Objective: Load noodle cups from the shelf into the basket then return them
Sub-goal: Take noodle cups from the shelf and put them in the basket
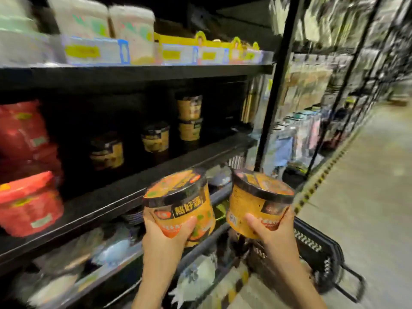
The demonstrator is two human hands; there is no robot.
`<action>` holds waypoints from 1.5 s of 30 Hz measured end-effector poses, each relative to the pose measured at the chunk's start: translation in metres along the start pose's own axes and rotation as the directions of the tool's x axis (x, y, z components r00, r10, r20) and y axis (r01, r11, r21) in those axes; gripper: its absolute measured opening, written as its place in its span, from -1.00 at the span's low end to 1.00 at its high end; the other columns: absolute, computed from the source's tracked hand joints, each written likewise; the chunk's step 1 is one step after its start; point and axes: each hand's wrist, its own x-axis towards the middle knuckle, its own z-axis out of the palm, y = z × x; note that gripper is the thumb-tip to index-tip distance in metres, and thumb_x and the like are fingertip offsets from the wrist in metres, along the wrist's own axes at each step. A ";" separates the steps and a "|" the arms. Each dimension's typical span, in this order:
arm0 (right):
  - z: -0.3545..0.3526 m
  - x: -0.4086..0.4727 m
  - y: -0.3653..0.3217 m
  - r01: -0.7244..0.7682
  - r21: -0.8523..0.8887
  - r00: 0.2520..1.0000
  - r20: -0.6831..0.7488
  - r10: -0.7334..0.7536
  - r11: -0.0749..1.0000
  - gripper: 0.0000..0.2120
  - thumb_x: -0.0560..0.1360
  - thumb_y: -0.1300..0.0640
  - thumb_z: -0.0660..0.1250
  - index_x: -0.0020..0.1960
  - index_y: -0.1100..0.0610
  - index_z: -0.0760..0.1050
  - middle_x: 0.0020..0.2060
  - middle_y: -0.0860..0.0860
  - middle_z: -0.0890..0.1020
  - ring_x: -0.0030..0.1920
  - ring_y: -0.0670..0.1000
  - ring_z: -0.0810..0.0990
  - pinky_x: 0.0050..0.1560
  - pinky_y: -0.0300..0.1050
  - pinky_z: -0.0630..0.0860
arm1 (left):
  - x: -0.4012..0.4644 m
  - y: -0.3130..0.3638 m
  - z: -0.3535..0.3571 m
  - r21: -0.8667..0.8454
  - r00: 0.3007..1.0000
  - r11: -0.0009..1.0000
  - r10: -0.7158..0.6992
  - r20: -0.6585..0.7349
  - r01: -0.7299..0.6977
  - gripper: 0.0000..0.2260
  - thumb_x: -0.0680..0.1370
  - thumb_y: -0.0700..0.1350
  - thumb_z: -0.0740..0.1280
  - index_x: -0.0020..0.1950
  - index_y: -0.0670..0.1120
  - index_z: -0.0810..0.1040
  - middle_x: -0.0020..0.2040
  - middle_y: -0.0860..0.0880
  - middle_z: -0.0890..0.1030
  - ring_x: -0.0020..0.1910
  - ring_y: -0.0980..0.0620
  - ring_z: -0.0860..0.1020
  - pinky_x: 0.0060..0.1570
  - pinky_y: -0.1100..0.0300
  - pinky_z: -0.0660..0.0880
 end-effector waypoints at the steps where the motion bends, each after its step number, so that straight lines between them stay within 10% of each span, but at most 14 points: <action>1: -0.021 -0.006 0.012 -0.046 -0.023 0.998 -0.039 0.045 0.999 0.07 0.06 -0.18 0.55 0.44 0.01 0.13 0.27 0.01 0.47 0.18 0.01 0.51 0.25 0.00 0.42 | -0.013 -0.009 0.019 0.000 0.998 0.998 -0.059 0.031 0.059 -0.01 0.03 0.26 0.39 0.40 0.00 0.20 0.13 0.00 0.47 0.07 -0.02 0.47 0.11 0.12 0.35; 9: -0.128 -0.046 0.105 -0.352 0.012 0.906 -0.245 0.344 0.936 0.18 -0.11 -0.25 0.53 0.43 -0.03 0.16 0.19 -0.04 0.50 0.16 0.05 0.53 0.22 0.18 0.48 | -0.092 -0.080 0.116 0.198 0.858 0.876 -0.474 0.196 0.439 -0.18 0.24 0.06 0.55 0.41 0.00 0.25 0.21 -0.12 0.52 0.16 -0.16 0.48 0.25 -0.05 0.38; 14: -0.157 -0.031 0.144 -0.444 0.067 0.834 -0.333 0.440 0.893 0.10 -0.01 -0.17 0.58 0.41 0.06 0.19 0.16 0.03 0.52 0.10 0.08 0.56 0.20 0.17 0.49 | -0.082 -0.114 0.159 0.241 0.816 0.837 -0.539 0.208 0.491 -0.12 -0.04 0.21 0.45 0.24 0.01 0.33 0.05 -0.13 0.57 0.00 -0.16 0.54 0.10 -0.08 0.50; 20: -0.180 0.037 0.187 -0.523 0.138 0.733 -0.431 0.526 0.841 0.14 0.01 -0.15 0.64 0.45 0.02 0.14 0.22 0.05 0.49 0.15 0.11 0.54 0.21 0.20 0.49 | -0.017 -0.138 0.242 0.380 0.778 0.823 -0.545 0.312 0.423 -0.33 0.38 -0.08 0.49 0.40 -0.10 0.25 0.17 -0.19 0.52 0.12 -0.18 0.48 0.09 0.05 0.35; 30: -0.222 0.207 0.241 -0.482 0.172 0.652 -0.585 0.483 0.859 -0.12 0.29 0.15 0.54 0.46 0.05 0.12 0.22 0.04 0.46 0.13 0.07 0.52 0.17 0.08 0.50 | 0.113 -0.175 0.417 0.384 0.665 0.869 -0.489 0.564 0.313 0.01 0.03 0.38 0.38 0.40 0.01 0.19 0.13 -0.01 0.51 0.11 -0.05 0.50 0.16 0.02 0.42; 34: -0.239 0.249 0.269 -0.511 0.178 0.624 -0.595 0.506 0.841 -0.05 0.22 0.04 0.55 0.47 0.03 0.11 0.24 0.03 0.47 0.15 0.05 0.53 0.17 0.05 0.51 | 0.137 -0.198 0.471 0.401 0.624 0.863 -0.501 0.600 0.308 -0.14 0.23 0.20 0.50 0.40 -0.03 0.19 0.15 -0.02 0.49 0.08 -0.01 0.48 0.12 0.09 0.39; 45: -0.297 0.354 0.418 -0.753 0.228 0.421 -0.554 0.718 0.617 0.08 0.14 -0.02 0.63 0.47 0.02 0.07 0.30 0.05 0.41 0.24 0.11 0.46 0.29 0.15 0.43 | 0.162 -0.334 0.618 0.636 0.545 0.639 -0.747 0.381 0.433 -0.07 0.17 -0.03 0.57 0.43 -0.14 0.18 0.26 -0.20 0.46 0.19 -0.20 0.47 0.12 0.03 0.42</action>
